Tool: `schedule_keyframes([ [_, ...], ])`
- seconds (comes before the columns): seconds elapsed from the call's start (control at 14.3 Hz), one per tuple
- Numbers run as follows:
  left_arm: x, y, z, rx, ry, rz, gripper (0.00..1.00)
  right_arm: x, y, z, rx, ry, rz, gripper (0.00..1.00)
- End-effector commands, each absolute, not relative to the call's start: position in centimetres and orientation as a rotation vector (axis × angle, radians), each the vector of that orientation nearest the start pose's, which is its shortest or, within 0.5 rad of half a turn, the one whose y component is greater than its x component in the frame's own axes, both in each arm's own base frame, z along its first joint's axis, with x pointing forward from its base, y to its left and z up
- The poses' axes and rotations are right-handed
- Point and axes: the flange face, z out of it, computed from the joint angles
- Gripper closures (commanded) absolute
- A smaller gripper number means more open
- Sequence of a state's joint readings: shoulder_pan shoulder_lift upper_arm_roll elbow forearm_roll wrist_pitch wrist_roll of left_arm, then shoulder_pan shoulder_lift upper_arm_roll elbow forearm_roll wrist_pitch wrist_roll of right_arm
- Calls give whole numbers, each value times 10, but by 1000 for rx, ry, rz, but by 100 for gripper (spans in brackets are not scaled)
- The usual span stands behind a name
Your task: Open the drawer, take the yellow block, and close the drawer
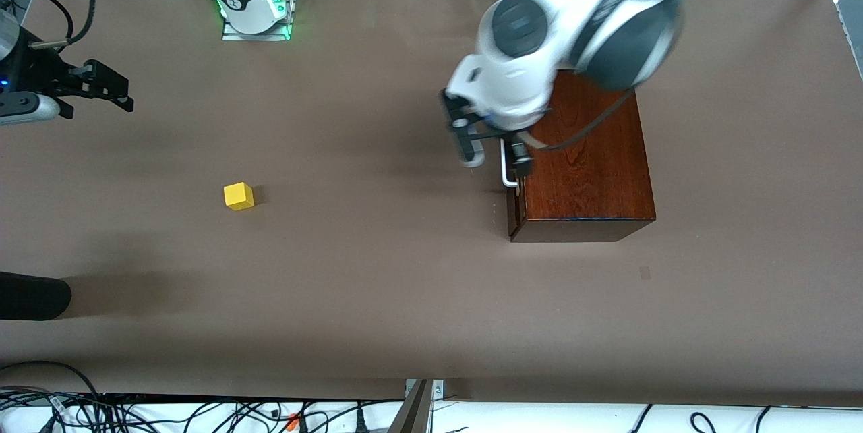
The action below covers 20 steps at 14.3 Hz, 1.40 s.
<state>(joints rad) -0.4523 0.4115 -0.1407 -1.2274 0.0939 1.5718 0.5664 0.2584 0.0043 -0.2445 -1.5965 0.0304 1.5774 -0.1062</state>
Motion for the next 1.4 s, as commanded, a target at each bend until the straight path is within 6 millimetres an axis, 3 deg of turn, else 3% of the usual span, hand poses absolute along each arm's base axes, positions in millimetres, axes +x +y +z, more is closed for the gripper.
schedule_keyframes([
  [0.0,568,-287,580,-2749,1470,79,0,556,9,616,-3083,-161,47,0],
  [0.21,573,-236,611,-2878,1188,48,0,556,9,616,-3083,-164,47,0],
  [0.42,570,-195,623,-3024,806,125,0,556,9,616,-3083,-161,48,0],
  [0.7,576,-103,636,-3185,545,170,0,556,9,615,-3083,-164,50,0],
  [0.77,575,-89,634,-3208,434,226,0,556,6,615,-3083,-157,50,0],
  [0.91,575,-75,634,-3217,282,238,0,556,5,615,-3083,-154,50,0],
  [1.05,578,-71,630,-3218,265,215,0,556,5,615,-3083,-154,50,0],
  [1.33,557,-55,620,-3201,209,64,0,556,5,615,-3083,-154,50,0],
])
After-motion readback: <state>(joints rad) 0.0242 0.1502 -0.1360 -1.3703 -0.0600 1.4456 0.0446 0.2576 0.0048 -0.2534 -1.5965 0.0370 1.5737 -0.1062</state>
